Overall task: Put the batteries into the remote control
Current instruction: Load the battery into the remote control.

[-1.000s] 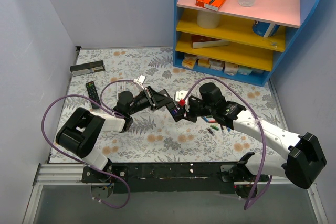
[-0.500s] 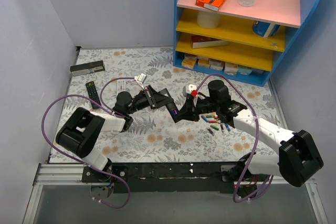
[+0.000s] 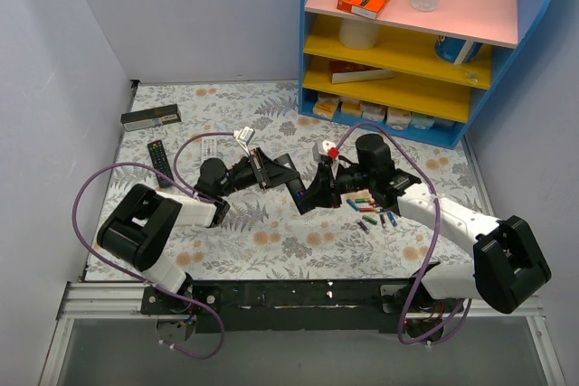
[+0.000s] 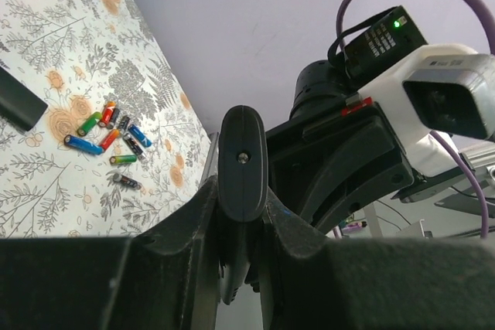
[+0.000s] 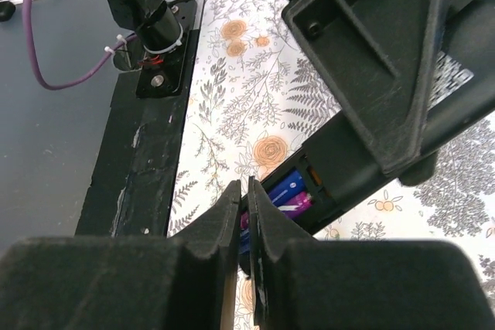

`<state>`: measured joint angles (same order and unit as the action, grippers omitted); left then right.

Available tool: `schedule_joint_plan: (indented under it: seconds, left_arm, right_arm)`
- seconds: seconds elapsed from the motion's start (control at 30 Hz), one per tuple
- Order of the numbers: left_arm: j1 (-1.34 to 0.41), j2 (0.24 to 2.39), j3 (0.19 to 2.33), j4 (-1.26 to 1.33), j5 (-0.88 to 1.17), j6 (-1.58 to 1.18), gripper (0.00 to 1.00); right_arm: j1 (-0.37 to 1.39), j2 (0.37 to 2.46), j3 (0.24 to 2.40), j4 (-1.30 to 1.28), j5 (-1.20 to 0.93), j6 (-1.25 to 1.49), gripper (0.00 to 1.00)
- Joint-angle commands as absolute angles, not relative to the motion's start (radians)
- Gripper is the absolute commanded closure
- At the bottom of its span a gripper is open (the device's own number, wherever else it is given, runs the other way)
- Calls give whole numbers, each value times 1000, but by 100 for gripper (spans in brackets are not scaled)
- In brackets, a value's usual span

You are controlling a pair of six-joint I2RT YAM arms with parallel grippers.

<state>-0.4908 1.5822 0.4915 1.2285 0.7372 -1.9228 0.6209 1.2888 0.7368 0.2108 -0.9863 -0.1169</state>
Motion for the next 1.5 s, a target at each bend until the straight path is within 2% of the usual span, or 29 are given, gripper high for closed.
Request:
schedule_joint_plan:
  seconds: [0.0, 0.1, 0.23, 0.43, 0.7, 1.03, 1.47]
  left_arm:
    - [-499, 1519, 537, 1330, 822, -2518, 100]
    - [-499, 1506, 561, 1136, 821, -2386, 100]
    - [-499, 1471, 627, 754, 789, -2172, 100]
    - [-499, 1463, 722, 522, 752, -2002, 100]
    - [-499, 1470, 755, 469, 752, -1973, 100]
    - [-499, 1476, 778, 465, 758, -1983, 100]
    - [-499, 1468, 784, 466, 759, -1991, 100]
  right_arm:
    - [604, 1275, 842, 86, -910, -166, 84]
    - [604, 1252, 899, 20, -902, -199, 82]
    - [606, 1220, 954, -85, -896, -236, 75]
    - [614, 1157, 1022, -293, -799, -408, 66]
    - [633, 1095, 1065, -495, -658, -574, 62]
    - [735, 1111, 1074, -508, -520, -641, 62]
    - [767, 1147, 1085, -509, -517, -652, 76]
